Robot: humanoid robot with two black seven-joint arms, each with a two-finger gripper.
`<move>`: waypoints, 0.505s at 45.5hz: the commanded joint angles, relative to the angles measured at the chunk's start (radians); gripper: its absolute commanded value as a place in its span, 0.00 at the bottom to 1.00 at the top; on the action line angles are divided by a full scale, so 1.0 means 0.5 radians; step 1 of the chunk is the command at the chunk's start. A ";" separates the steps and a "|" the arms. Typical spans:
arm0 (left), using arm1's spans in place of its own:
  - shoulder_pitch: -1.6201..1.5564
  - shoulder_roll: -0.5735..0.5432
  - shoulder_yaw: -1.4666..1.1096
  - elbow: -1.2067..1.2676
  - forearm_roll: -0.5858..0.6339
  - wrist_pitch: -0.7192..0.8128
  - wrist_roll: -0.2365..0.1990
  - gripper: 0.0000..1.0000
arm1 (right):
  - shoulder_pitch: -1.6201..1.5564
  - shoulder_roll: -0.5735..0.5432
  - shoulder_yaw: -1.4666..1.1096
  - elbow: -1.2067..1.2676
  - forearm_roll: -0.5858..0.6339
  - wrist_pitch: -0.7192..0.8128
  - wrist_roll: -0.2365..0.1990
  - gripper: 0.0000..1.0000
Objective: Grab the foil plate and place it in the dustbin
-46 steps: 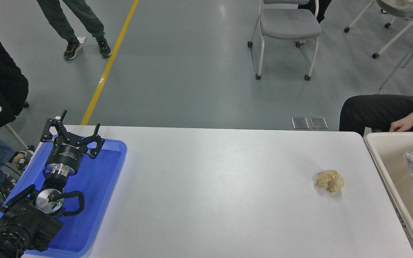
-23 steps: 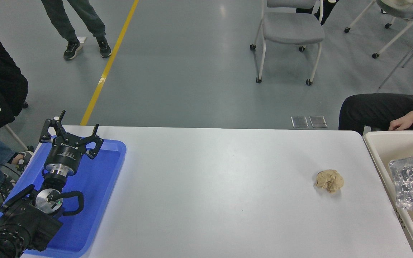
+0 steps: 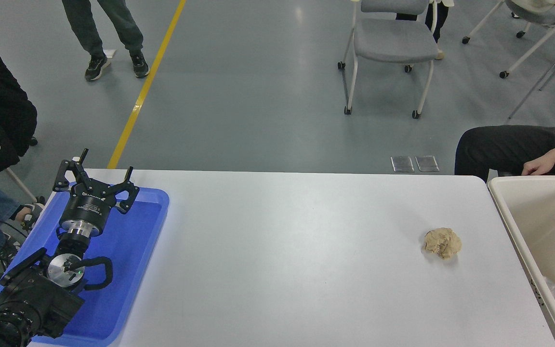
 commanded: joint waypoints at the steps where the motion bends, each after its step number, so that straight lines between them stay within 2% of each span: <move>1: -0.004 -0.005 0.000 0.000 0.000 0.000 0.000 1.00 | 0.411 -0.160 -0.021 0.523 0.000 0.042 0.005 1.00; 7: -0.004 -0.008 0.000 0.000 0.000 0.000 0.004 1.00 | 0.748 -0.299 -0.131 0.977 -0.034 0.082 -0.010 1.00; 14: -0.004 -0.008 0.000 0.000 0.000 0.000 0.004 1.00 | 1.104 -0.311 -0.368 1.345 -0.037 0.291 0.005 1.00; 23: -0.004 -0.008 0.003 0.000 0.000 0.000 0.004 1.00 | 1.417 -0.305 -0.429 1.732 -0.009 0.539 0.002 1.00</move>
